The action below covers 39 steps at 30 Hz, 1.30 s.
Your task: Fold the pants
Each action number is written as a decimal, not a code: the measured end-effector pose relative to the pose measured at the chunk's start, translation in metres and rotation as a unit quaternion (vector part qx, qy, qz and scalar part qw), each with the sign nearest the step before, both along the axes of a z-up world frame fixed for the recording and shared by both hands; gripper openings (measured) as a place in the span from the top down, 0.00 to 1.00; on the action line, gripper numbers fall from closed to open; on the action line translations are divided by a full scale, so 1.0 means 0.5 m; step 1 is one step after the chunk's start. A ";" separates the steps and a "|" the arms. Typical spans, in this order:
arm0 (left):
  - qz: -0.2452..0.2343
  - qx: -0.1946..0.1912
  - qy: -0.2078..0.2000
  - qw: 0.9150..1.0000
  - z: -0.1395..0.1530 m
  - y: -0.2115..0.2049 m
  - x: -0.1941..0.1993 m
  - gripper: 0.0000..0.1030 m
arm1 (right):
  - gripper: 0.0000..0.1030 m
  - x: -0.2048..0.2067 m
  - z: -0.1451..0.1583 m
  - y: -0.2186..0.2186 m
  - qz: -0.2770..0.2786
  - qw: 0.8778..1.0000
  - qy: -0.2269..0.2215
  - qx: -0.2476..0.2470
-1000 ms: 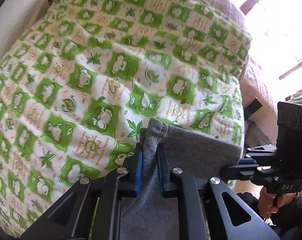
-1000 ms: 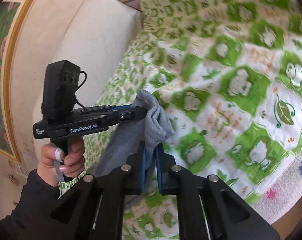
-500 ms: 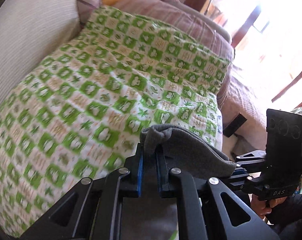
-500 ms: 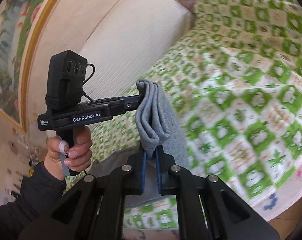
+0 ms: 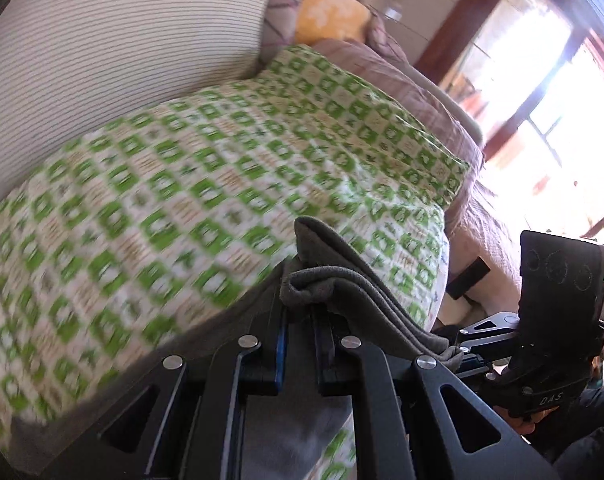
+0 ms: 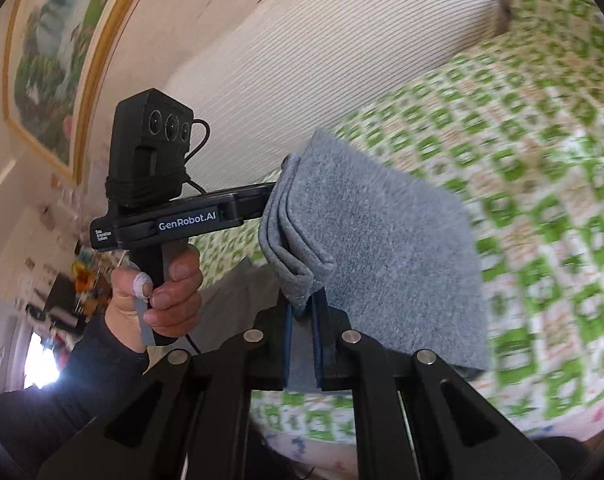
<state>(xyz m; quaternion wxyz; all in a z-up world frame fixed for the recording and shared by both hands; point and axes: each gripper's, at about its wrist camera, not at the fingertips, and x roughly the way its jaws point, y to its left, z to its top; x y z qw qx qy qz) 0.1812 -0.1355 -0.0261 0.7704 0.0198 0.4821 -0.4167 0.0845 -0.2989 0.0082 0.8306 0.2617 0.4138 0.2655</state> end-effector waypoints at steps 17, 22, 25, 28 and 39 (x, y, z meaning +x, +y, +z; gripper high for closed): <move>0.118 -0.005 0.095 0.989 -0.192 0.256 -0.059 0.91 | 0.91 0.035 -0.188 0.259 0.143 0.984 0.102 -0.011; 0.145 -0.005 0.104 0.984 -0.205 0.291 -0.080 0.87 | 0.86 0.039 -0.209 0.284 0.150 0.981 0.121 -0.026; 0.167 -0.009 0.099 0.981 -0.195 0.317 -0.097 0.86 | 0.57 0.035 -0.187 0.286 0.155 0.982 0.110 -0.018; 0.195 -0.018 0.099 0.976 -0.186 0.347 -0.114 0.81 | 0.42 0.031 -0.165 0.291 0.156 0.984 0.089 -0.009; 0.205 -0.085 0.094 0.971 -0.128 0.311 -0.194 0.73 | 0.57 0.080 -0.112 0.209 0.063 0.997 0.043 -0.034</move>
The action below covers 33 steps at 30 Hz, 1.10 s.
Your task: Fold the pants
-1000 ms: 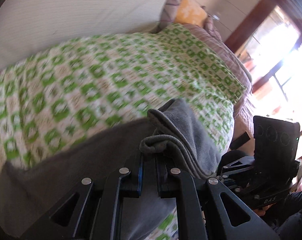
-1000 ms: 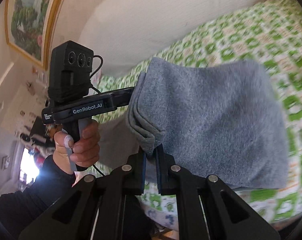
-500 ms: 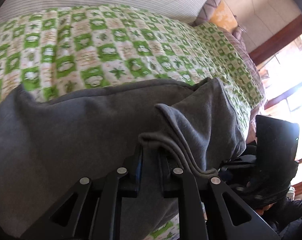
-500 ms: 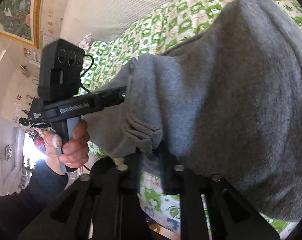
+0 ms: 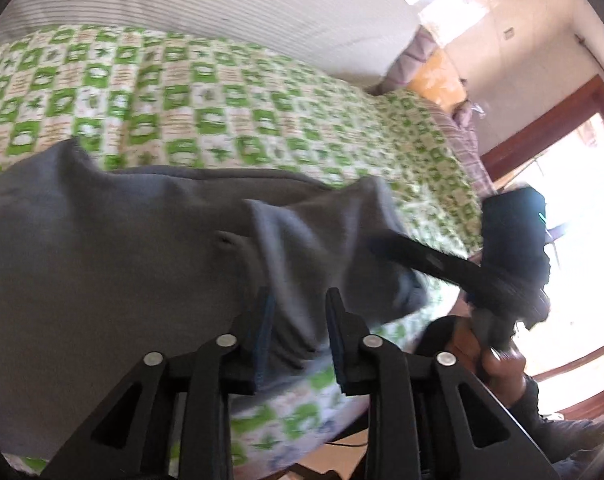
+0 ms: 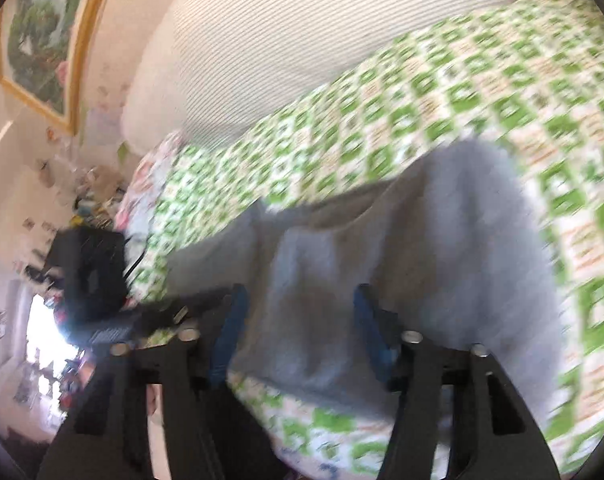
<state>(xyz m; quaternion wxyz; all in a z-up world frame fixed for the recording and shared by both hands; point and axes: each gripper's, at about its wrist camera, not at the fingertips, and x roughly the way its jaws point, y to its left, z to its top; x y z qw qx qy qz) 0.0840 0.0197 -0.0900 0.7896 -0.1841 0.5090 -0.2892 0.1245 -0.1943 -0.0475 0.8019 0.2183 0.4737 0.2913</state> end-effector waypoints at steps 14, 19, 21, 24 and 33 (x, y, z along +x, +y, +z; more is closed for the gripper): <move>0.033 0.016 0.063 0.997 -0.104 -0.053 -0.024 0.67 | 0.71 0.075 0.005 0.025 0.038 0.995 -0.017 -0.091; 0.060 0.017 0.061 0.996 -0.108 -0.054 -0.041 0.68 | 0.34 0.087 -0.028 0.144 0.126 0.972 -0.043 -0.191; 0.066 0.021 0.062 0.996 -0.114 -0.052 -0.045 0.83 | 0.51 0.088 -0.053 0.176 0.151 0.962 -0.045 -0.224; 0.068 0.030 0.067 0.995 -0.113 -0.047 -0.049 0.97 | 0.88 0.098 -0.085 0.202 0.175 0.961 -0.021 -0.214; 0.101 -0.011 0.089 0.991 -0.136 -0.015 -0.076 0.97 | 0.94 0.126 -0.121 0.200 0.176 0.970 0.024 -0.164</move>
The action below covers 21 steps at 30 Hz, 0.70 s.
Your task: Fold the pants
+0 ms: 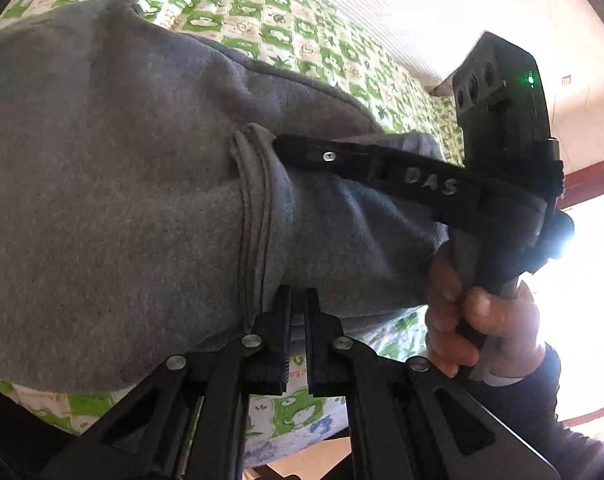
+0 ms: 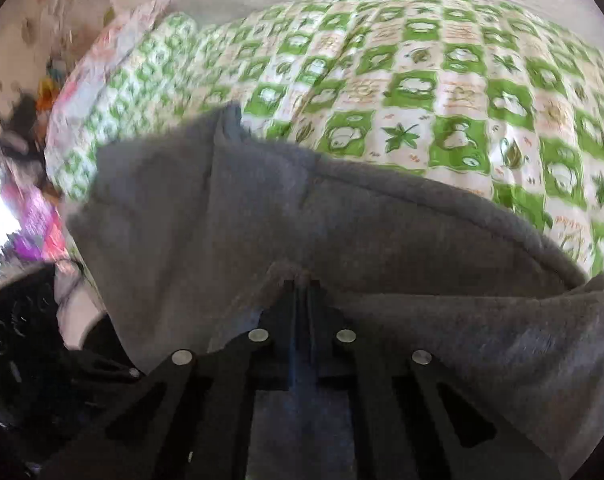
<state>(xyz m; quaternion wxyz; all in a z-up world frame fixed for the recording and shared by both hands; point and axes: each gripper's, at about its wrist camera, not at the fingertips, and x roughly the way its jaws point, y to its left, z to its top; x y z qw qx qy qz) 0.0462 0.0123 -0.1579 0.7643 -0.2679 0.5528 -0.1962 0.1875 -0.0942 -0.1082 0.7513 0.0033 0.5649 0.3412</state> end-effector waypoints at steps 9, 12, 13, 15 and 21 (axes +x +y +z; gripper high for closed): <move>0.082 0.052 -0.026 0.995 0.078 0.077 -0.072 0.70 | 0.39 -0.029 0.133 0.049 0.077 0.996 -0.046 0.014; 0.122 0.042 -0.026 0.991 0.083 0.134 -0.098 0.70 | 0.39 -0.036 0.158 0.106 0.123 0.991 -0.058 0.012; 0.136 0.039 -0.024 0.990 0.083 0.154 -0.107 0.70 | 0.39 -0.033 0.161 0.122 0.133 0.989 -0.057 0.011; 0.165 0.032 -0.021 0.986 0.082 0.194 -0.120 0.70 | 0.39 -0.031 0.160 0.150 0.148 0.988 -0.054 0.010; 0.241 0.017 -0.015 0.970 0.072 0.305 -0.178 0.70 | 0.39 -0.031 0.142 0.244 0.189 0.981 -0.036 0.015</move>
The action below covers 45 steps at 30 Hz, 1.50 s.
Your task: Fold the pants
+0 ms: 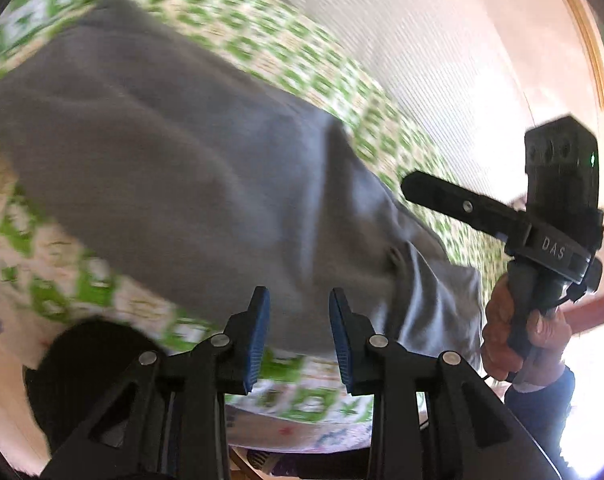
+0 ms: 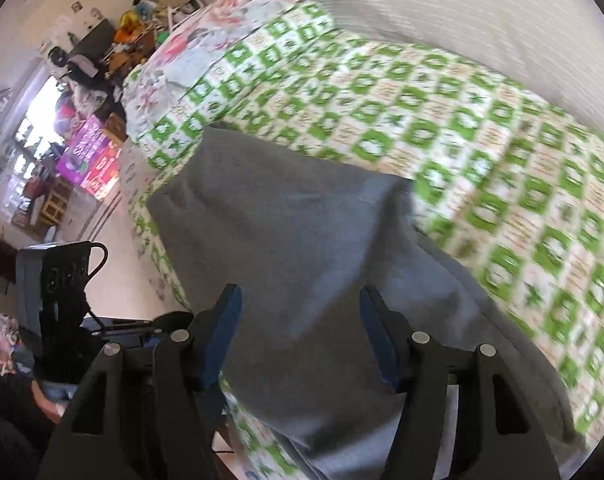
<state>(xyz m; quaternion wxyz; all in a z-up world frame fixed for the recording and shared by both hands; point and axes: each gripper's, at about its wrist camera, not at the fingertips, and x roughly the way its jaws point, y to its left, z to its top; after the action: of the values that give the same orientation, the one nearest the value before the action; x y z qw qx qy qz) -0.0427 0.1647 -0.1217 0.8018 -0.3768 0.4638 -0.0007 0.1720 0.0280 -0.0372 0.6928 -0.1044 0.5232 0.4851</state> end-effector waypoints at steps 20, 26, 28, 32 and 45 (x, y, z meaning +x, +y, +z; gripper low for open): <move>0.198 -0.050 -0.011 0.979 -0.037 0.238 -0.114 0.63 | 0.39 0.001 -0.027 0.316 0.101 0.994 0.031 -0.013; 0.238 -0.065 -0.001 0.969 -0.054 0.301 -0.139 0.60 | 0.39 0.009 -0.042 0.388 0.119 0.992 0.033 -0.017; 0.248 -0.069 0.001 0.966 -0.058 0.312 -0.141 0.58 | 0.39 0.015 -0.042 0.414 0.129 0.991 0.029 -0.020; 0.264 -0.080 0.006 0.961 -0.073 0.328 -0.138 0.57 | 0.39 0.036 -0.040 0.469 0.149 0.988 0.029 -0.025; 0.294 -0.066 0.018 0.953 -0.087 0.360 -0.103 0.40 | 0.39 0.067 -0.103 0.602 0.169 0.983 0.055 -0.045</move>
<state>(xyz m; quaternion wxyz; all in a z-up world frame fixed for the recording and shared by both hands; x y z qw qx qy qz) -0.0943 0.3447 -0.1649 0.7314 -0.5484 0.3457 0.2116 0.2057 0.3290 -0.0887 0.5651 -0.1959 0.5570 0.5762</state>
